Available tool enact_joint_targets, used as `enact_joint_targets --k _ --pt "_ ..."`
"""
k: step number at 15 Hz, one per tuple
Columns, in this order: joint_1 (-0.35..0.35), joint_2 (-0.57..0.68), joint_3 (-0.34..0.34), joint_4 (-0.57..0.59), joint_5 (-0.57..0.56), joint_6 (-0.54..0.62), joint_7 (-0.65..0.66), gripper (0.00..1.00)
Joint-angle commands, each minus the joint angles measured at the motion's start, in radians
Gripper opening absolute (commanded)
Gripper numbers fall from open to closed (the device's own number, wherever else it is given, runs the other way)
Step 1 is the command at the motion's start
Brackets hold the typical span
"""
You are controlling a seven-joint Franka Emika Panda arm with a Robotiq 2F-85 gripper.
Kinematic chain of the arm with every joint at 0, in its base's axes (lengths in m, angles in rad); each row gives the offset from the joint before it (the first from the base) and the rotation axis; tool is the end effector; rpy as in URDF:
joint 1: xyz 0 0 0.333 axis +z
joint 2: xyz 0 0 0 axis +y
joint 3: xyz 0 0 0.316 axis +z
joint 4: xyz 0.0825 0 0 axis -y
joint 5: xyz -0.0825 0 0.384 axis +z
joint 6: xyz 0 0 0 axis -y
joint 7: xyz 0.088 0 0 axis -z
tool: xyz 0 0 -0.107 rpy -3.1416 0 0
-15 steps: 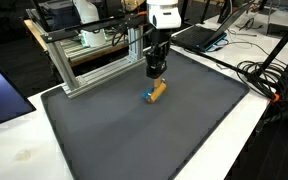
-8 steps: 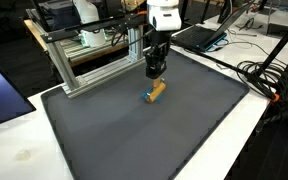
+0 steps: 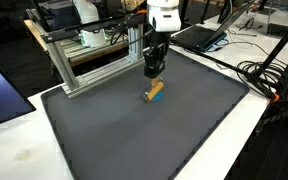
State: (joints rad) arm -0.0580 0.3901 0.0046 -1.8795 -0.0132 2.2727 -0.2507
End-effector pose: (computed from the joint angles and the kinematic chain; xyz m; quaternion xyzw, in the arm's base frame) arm 0.6309 -0.0342 0.3033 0.9947 0.1025 0.0009 0.0044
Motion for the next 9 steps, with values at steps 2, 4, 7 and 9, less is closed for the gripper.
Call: enact_joint_targets --k 2,4,7,9 --pt "-0.007 0.058 0.0 0.006 -0.005 -0.073 -0.011 0.22" --pt "-0.007 0.059 -0.001 0.01 -0.006 -0.088 -0.012 0.22" --pt "-0.007 0.059 -0.002 0.012 -0.009 -0.104 -0.011 0.22" --pt "-0.006 0.056 -0.002 0.01 -0.012 -0.115 -0.01 0.22"
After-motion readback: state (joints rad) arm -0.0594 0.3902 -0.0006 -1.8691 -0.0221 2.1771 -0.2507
